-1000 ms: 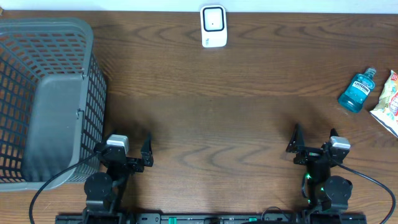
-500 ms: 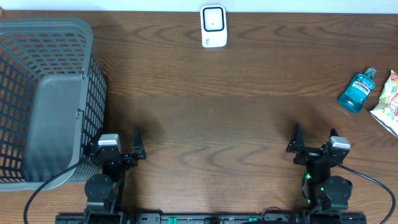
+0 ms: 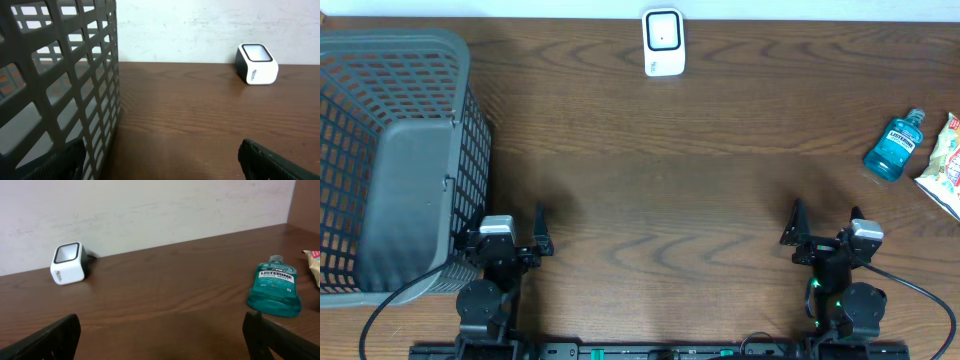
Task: Scan the item barcode
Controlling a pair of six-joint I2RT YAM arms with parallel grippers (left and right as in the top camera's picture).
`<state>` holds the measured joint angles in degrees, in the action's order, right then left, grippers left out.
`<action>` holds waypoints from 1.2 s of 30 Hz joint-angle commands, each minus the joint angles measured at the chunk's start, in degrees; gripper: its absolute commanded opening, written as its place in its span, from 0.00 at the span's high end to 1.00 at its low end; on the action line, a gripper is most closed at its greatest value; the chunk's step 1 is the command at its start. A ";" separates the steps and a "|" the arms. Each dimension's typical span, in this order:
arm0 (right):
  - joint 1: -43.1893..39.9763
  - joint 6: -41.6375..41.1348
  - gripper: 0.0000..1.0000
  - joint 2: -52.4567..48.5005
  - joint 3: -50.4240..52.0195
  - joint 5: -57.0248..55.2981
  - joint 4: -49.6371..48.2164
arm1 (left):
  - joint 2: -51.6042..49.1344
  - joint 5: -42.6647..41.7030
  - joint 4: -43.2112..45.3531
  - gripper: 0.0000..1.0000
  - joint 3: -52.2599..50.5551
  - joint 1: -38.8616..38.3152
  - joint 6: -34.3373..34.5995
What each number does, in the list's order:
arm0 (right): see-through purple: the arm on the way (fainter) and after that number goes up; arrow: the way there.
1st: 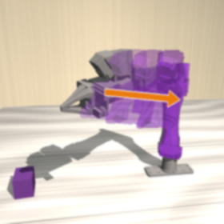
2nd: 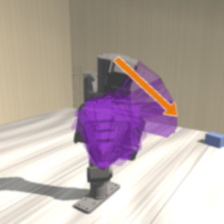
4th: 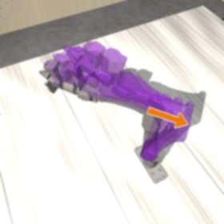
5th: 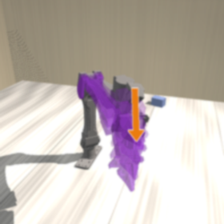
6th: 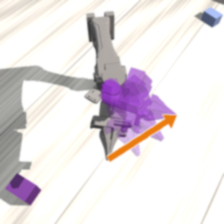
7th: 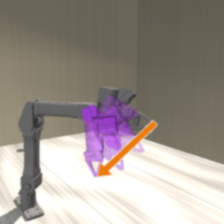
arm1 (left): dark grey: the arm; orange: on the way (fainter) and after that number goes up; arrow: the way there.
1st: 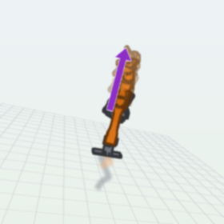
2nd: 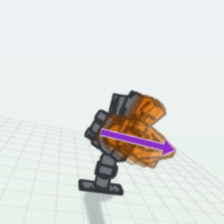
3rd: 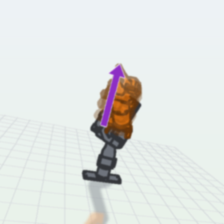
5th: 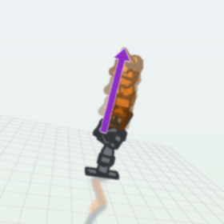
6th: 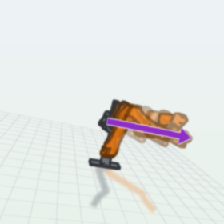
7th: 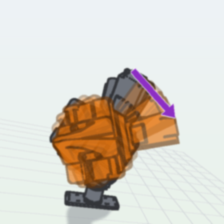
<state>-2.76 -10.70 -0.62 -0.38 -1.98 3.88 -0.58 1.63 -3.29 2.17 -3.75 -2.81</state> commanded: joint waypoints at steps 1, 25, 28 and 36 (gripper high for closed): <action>0.20 0.07 0.01 0.31 0.07 -0.68 0.20 | 0.48 -0.33 -0.98 0.02 -1.95 0.20 0.55; 0.20 0.07 0.01 0.31 0.07 -0.68 0.20 | 0.50 -0.33 -0.83 0.02 -1.95 0.20 0.50; 0.20 0.07 0.01 0.31 0.07 -0.70 0.20 | 0.50 -0.31 -0.83 0.02 -1.95 0.20 0.48; 0.20 8.41 0.01 0.28 0.07 0.24 0.07 | 0.50 -0.33 -0.83 0.02 -1.95 0.20 0.48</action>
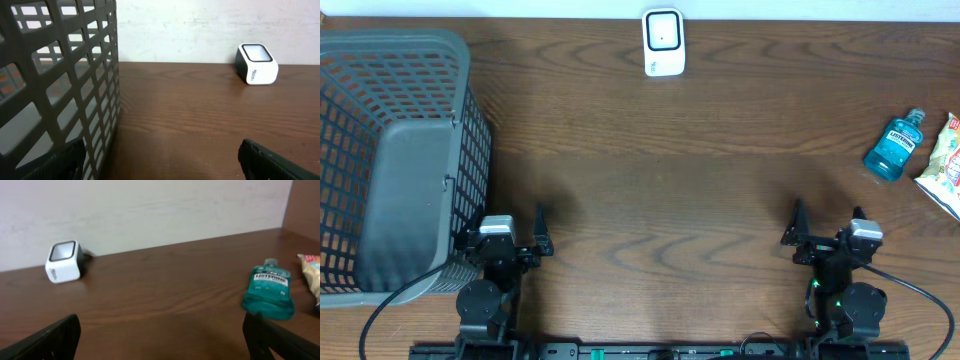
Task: Scan the item barcode
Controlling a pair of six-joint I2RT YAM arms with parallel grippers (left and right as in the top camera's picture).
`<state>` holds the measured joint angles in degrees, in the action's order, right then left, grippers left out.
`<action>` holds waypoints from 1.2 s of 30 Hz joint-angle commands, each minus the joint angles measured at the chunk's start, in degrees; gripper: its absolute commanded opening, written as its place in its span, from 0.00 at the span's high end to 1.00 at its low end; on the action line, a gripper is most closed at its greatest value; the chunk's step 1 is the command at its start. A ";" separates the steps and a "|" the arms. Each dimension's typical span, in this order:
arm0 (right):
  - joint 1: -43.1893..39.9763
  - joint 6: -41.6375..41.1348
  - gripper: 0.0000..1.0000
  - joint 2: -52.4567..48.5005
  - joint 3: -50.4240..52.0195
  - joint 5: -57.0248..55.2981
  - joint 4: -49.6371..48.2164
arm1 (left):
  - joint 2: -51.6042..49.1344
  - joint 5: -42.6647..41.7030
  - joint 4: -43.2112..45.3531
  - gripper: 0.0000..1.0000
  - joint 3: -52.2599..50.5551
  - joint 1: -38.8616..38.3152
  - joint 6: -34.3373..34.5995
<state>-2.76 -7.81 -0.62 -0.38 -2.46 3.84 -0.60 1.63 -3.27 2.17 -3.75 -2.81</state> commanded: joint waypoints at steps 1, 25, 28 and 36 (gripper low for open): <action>0.20 8.46 0.01 0.28 0.07 2.05 0.07 | 0.52 -0.31 -0.85 0.02 -1.95 0.20 0.48; 0.20 10.25 0.01 0.28 0.07 3.02 0.44 | 0.39 -0.31 -0.85 0.02 -1.95 0.20 0.48; 0.20 10.25 0.01 0.28 0.07 3.02 0.44 | 0.39 -0.31 -0.85 0.02 -1.95 0.20 0.48; 0.20 10.25 0.01 0.28 0.07 3.02 0.44 | 0.39 -0.31 -0.85 0.02 -1.95 0.20 0.48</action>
